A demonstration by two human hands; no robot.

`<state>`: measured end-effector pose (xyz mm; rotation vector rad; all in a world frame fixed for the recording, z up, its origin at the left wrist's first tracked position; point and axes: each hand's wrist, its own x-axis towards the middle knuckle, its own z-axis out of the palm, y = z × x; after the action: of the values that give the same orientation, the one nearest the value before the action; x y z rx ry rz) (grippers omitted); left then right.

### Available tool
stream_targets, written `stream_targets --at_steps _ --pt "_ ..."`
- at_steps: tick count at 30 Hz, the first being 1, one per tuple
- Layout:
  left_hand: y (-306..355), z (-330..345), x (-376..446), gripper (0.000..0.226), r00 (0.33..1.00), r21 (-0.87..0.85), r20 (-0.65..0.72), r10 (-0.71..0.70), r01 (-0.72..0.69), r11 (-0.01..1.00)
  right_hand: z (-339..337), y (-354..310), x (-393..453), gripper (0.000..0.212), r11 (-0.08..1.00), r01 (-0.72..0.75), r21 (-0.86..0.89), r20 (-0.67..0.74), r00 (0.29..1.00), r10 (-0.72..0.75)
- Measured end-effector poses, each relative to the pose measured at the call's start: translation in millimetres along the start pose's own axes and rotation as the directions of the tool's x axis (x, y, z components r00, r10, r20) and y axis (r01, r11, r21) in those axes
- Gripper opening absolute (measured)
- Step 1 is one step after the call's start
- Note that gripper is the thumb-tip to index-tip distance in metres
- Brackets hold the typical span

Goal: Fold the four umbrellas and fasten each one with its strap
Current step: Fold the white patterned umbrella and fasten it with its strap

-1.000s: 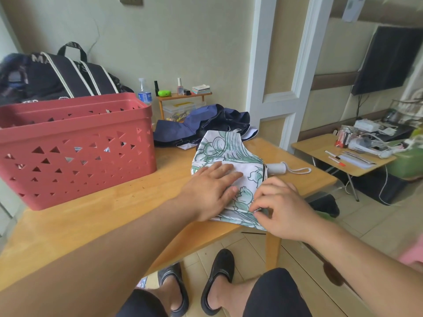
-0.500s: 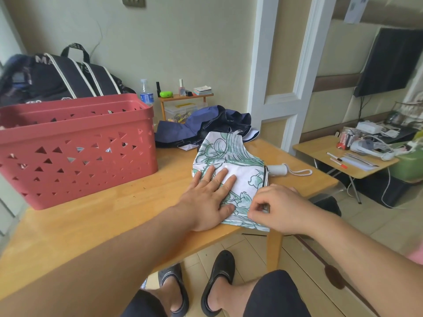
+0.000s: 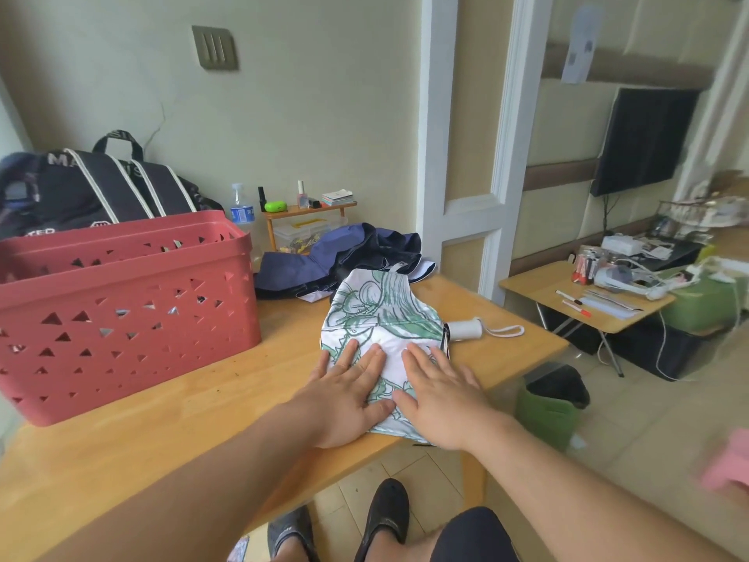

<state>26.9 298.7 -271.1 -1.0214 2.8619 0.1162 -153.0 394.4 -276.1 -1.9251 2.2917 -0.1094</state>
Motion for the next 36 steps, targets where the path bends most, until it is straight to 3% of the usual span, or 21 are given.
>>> stream_targets --at_steps 4,6,8,9,11,14,21,24,26,27,29,31,33,36 --pt "-1 -4 -7 0.078 0.999 -0.094 0.040 -0.006 0.009 0.995 -2 -3 -5 0.064 1.000 -0.024 -0.014 0.060 0.998 0.025" --pt "0 -16 -5 0.070 0.992 -0.124 -0.124 -0.032 0.017 0.992 -5 -3 -4 0.064 1.000 -0.025 -0.018 0.090 0.996 0.026" --pt "5 -30 1 0.068 0.934 0.010 -0.355 -0.035 0.042 0.999 -7 -4 -2 0.064 1.000 -0.025 -0.017 0.118 0.993 0.027" --pt "7 -33 5 0.068 0.927 0.095 -0.376 0.003 0.035 0.995 -8 -4 -2 0.064 0.999 -0.026 -0.019 0.122 0.992 0.029" --pt "8 -26 9 0.074 0.965 0.190 -0.251 0.076 -0.028 0.981 -8 -4 -3 0.064 0.999 -0.027 -0.027 0.124 0.992 0.030" --pt "-1 -8 4 0.061 0.996 0.150 -0.069 -0.049 0.059 0.987 -6 -4 -5 0.067 0.999 -0.030 -0.010 0.099 0.995 0.031" --pt "-10 -6 -1 0.065 0.993 0.152 -0.001 -0.121 0.120 0.981 -7 8 -9 0.076 1.000 0.008 0.014 0.067 0.998 -0.008" --pt "-9 -5 0 0.065 0.992 0.143 0.002 -0.126 0.125 0.982 -17 8 -9 0.077 1.000 0.019 -0.006 0.123 0.992 -0.018" --pt "-8 -5 0 0.064 0.992 0.137 0.007 -0.129 0.127 0.982 -35 3 -5 0.066 0.997 0.015 -0.069 0.145 0.989 -0.005" --pt "-8 -5 0 0.064 0.991 0.131 0.007 -0.131 0.129 0.983 -45 -1 -3 0.054 0.994 0.004 -0.105 0.088 0.996 0.005" --pt "-9 -5 1 0.064 0.990 0.119 0.013 -0.138 0.135 0.984 -57 -10 6 0.037 0.993 -0.013 -0.114 -0.170 0.985 -0.007" --pt "-8 -5 1 0.063 0.989 0.110 0.013 -0.144 0.142 0.984 -49 -16 17 0.044 0.996 0.060 -0.065 -0.327 0.942 -0.078" --pt "-7 -5 1 0.063 0.989 0.106 0.017 -0.146 0.143 0.984 -33 -17 26 0.063 0.994 0.111 0.015 -0.229 0.968 -0.105" --pt "-8 -4 0 0.064 0.991 0.085 0.014 -0.134 0.132 0.988 -11 -1 29 0.073 0.999 0.052 0.012 -0.048 0.998 -0.051"
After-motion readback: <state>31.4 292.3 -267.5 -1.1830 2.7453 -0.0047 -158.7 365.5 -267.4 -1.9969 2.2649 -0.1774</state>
